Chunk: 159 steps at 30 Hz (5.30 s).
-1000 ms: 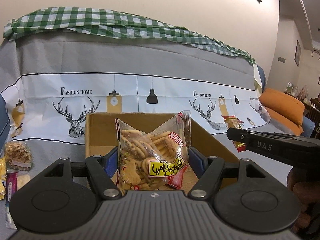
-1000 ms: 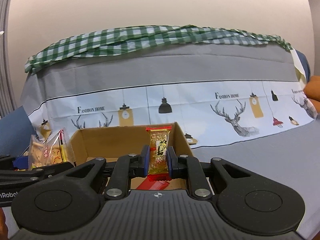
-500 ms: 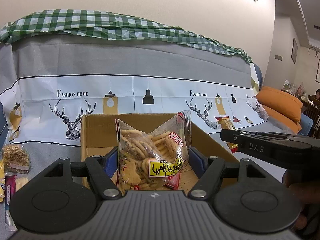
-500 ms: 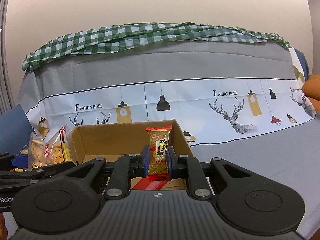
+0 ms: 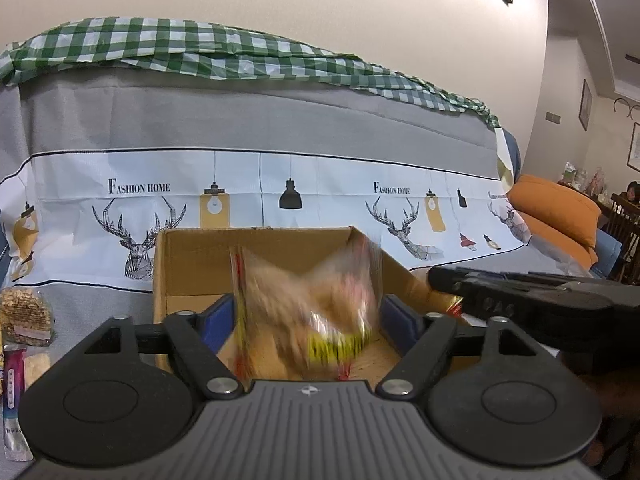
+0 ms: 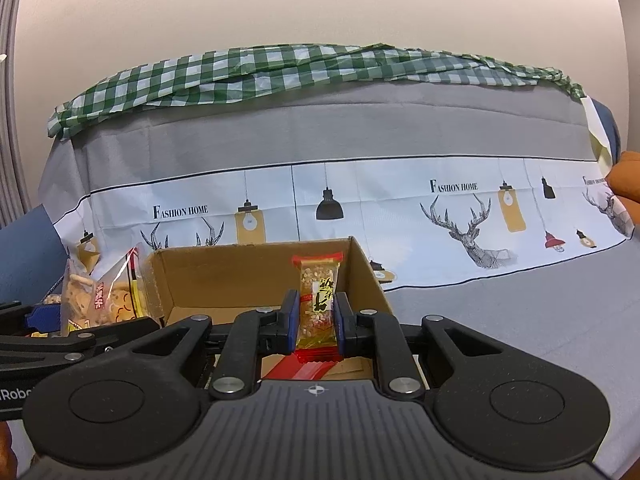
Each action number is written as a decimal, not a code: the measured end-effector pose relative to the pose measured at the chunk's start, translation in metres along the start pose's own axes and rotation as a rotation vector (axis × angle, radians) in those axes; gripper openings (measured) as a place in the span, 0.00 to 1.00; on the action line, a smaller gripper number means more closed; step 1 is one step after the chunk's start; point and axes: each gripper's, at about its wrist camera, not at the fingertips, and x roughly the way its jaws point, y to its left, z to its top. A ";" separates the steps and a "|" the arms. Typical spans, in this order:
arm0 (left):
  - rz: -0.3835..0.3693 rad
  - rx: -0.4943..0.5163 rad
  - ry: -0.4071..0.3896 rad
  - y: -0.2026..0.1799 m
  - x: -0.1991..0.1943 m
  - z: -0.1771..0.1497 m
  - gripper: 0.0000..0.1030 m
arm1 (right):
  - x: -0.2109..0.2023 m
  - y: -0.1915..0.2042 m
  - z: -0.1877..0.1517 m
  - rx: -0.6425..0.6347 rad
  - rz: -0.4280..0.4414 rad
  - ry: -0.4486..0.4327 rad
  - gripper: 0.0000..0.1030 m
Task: Organize snacks
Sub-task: 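Open both grippers to drop the cracker bag and snack bar into the box, then move both open grippers back over the snack pile, then grasp the pale puffed-snack bag with the right gripper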
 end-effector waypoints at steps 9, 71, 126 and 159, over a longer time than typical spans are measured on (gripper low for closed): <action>0.014 -0.003 -0.018 -0.001 -0.001 0.003 0.85 | 0.003 0.002 0.000 -0.003 -0.022 0.016 0.49; 0.529 -0.149 0.292 0.261 -0.060 -0.014 0.17 | 0.003 0.246 -0.059 -0.187 0.599 0.074 0.38; 0.311 -0.125 0.603 0.248 0.006 -0.056 0.00 | 0.074 0.284 -0.117 -0.311 0.412 0.439 0.40; 0.576 -0.364 0.691 0.290 0.006 -0.063 0.76 | 0.042 0.266 -0.131 -0.298 0.457 0.480 0.52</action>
